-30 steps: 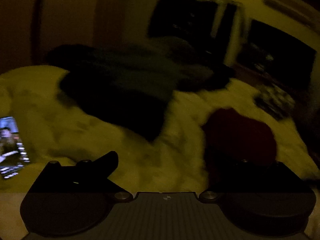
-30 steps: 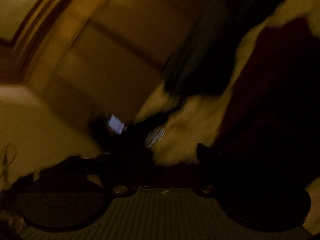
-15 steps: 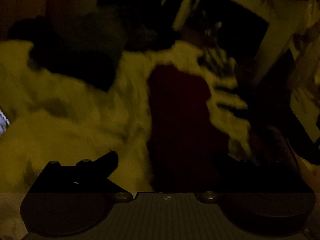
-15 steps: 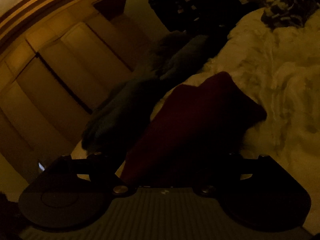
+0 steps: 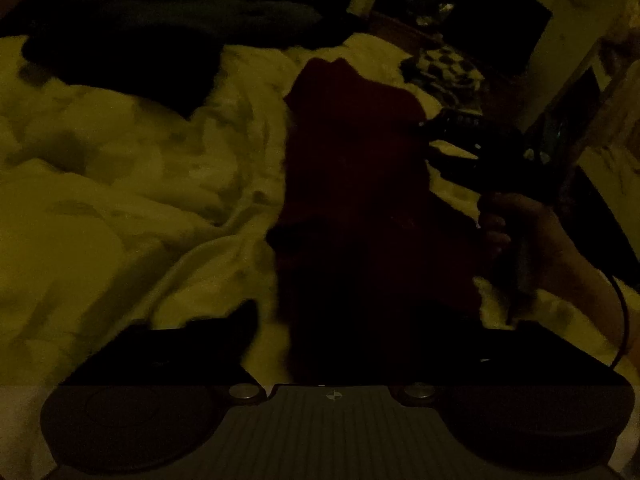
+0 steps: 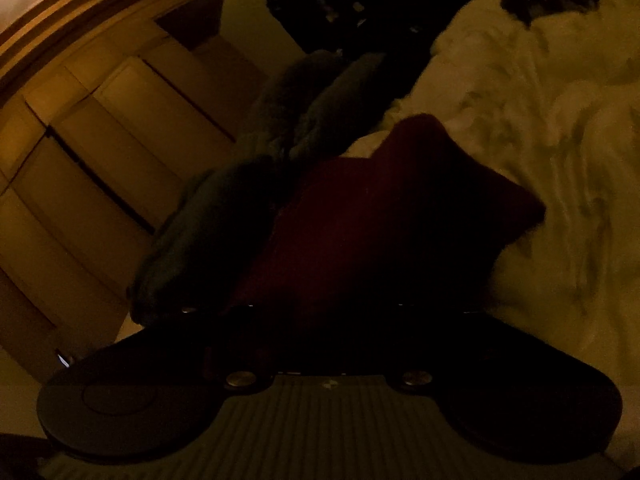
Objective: Fold large clothes
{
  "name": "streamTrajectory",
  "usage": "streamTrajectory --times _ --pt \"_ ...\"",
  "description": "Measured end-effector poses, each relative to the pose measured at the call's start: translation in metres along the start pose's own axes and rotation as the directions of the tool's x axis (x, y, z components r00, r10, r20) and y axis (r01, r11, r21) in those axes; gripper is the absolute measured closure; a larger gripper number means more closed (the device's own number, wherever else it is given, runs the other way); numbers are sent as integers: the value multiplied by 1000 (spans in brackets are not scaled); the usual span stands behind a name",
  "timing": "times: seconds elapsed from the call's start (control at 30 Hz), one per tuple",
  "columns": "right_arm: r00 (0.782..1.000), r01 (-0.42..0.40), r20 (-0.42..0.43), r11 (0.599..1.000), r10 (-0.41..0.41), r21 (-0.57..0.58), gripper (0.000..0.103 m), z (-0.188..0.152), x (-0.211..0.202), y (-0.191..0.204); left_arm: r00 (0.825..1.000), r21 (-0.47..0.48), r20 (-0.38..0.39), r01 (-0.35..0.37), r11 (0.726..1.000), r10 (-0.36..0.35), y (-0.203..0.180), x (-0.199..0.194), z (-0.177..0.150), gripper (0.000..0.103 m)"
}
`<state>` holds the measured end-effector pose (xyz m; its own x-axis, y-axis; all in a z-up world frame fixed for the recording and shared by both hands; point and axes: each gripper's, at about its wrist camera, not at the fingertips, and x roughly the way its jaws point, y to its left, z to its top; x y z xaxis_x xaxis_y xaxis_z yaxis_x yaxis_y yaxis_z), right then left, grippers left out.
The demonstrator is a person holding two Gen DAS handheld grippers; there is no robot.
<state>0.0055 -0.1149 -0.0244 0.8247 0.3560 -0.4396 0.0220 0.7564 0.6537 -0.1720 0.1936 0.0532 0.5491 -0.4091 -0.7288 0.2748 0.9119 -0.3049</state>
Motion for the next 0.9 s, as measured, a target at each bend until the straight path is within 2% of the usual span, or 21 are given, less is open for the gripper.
streamTrajectory --times 0.03,0.1,0.17,0.23,0.3,0.37,0.4,0.43,0.5,0.6,0.67,0.73,0.8,0.9 --pt "1000 2 4 1000 -2 20 65 1 -4 -1 1000 -1 5 29 1000 -29 -2 0 0 11" --pt "998 53 35 996 -56 76 61 2 -15 -7 999 44 39 9 999 -11 -13 -3 -1 10" --pt "978 197 60 977 -202 87 24 2 -32 -2 997 119 67 -32 992 24 -30 -1 -3 15" --pt "960 273 65 962 -274 30 22 1 -49 10 996 177 92 -25 984 8 -48 -2 -3 26" --pt "972 231 58 973 -229 -22 21 -1 -72 26 992 250 112 31 968 -61 -69 -6 -3 26" --pt "990 138 20 990 -138 -13 10 -2 -94 42 987 349 104 79 934 -122 -92 -8 -9 25" --pt "997 82 3 997 -82 2 8 -5 -106 49 986 387 88 95 917 -139 -101 -6 -13 22" --pt "1000 26 -14 1000 -26 16 5 -9 -117 56 985 414 76 107 904 -152 -107 -5 -16 1" --pt "997 -53 -56 999 54 13 3 -22 -134 69 980 459 79 128 879 -184 -113 -5 -26 0" --pt "994 -30 -110 999 27 -31 1 -49 -148 81 978 520 96 109 847 -185 -112 -12 -35 0" --pt "988 5 -156 999 -10 -37 1 -70 -152 82 982 514 94 92 853 -163 -102 -19 -32 0" --pt "983 0 -182 1000 -5 -26 1 -85 -152 83 982 486 108 84 870 -155 -89 -32 -23 0" --pt "985 -38 -169 999 32 -34 1 -93 -156 88 971 454 134 118 883 -199 -72 -53 -10 0" --pt "990 -60 -135 987 39 -152 1 -91 -158 106 948 387 228 122 914 -223 -45 -82 16 0"
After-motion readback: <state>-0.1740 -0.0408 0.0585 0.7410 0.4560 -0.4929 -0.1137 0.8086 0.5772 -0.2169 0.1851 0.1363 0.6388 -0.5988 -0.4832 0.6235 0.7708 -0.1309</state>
